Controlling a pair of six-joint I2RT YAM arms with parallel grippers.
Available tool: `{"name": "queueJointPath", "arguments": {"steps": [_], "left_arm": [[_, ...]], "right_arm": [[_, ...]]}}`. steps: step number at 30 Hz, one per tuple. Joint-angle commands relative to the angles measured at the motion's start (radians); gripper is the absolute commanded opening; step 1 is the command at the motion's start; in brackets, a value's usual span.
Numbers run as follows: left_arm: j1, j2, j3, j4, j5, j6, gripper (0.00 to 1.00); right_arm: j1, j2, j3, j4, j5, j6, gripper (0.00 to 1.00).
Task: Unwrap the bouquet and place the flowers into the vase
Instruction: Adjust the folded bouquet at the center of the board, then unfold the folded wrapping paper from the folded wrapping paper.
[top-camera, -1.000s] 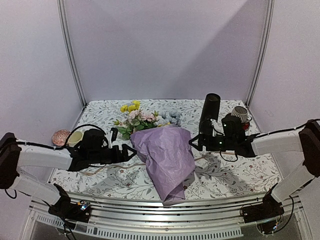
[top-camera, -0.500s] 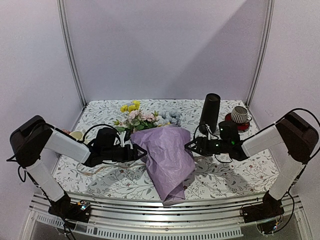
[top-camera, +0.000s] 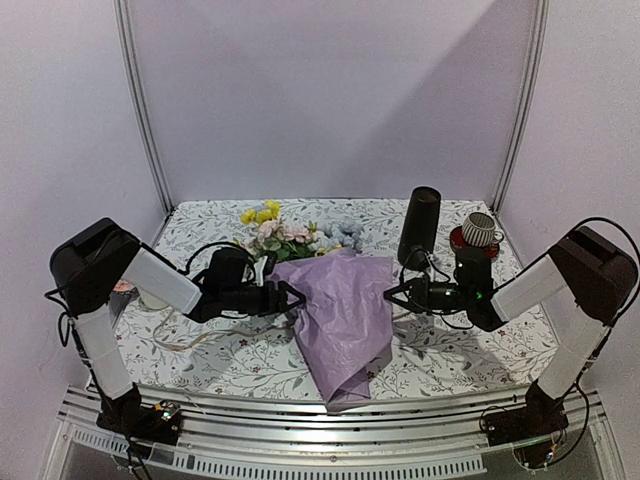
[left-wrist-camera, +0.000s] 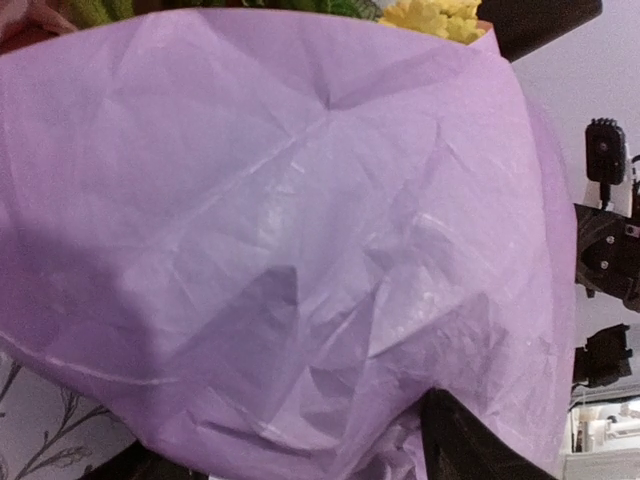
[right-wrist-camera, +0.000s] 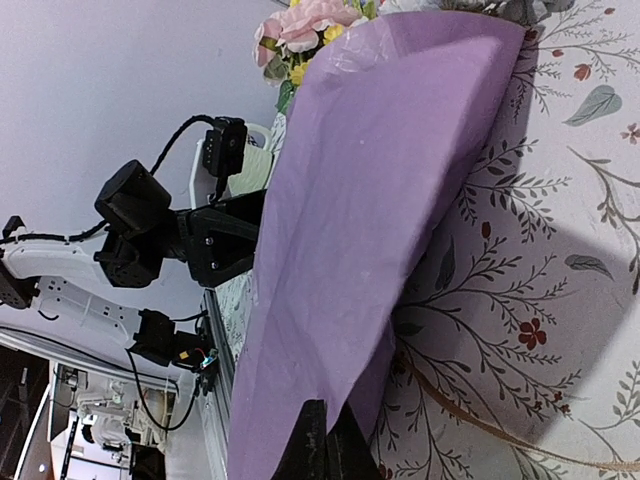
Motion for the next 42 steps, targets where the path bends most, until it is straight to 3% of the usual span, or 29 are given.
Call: {"name": "queueJointPath", "arguments": {"steps": [1, 11, 19, 24, 30, 34, 42], "left_arm": [[0.011, 0.039, 0.054, 0.03, 0.043, 0.023, 0.73], [0.008, 0.182, 0.156, 0.082, 0.14, 0.009, 0.71], [0.005, 0.144, 0.154, 0.035, 0.083, 0.05, 0.79], [0.006, -0.062, 0.061, -0.053, -0.045, 0.112, 0.88], [0.008, -0.317, -0.018, -0.263, -0.2, 0.168, 0.9], [0.008, -0.499, -0.073, -0.352, -0.224, 0.159, 0.91], [0.008, -0.806, -0.114, -0.565, -0.304, 0.157, 0.92]], "right_arm": [[-0.019, -0.017, -0.029, 0.066, -0.038, 0.013, 0.04], [-0.059, -0.096, -0.067, 0.005, -0.041, -0.023, 0.03], [-0.057, -0.176, -0.023, -0.112, -0.062, -0.1, 0.04], [0.003, -0.198, 0.05, -0.196, -0.069, -0.157, 0.06], [0.149, -0.188, 0.164, -0.28, -0.026, -0.236, 0.07], [0.278, -0.175, 0.246, -0.311, 0.037, -0.291, 0.09], [0.532, 0.02, 0.505, -0.456, 0.106, -0.443, 0.18]]}}
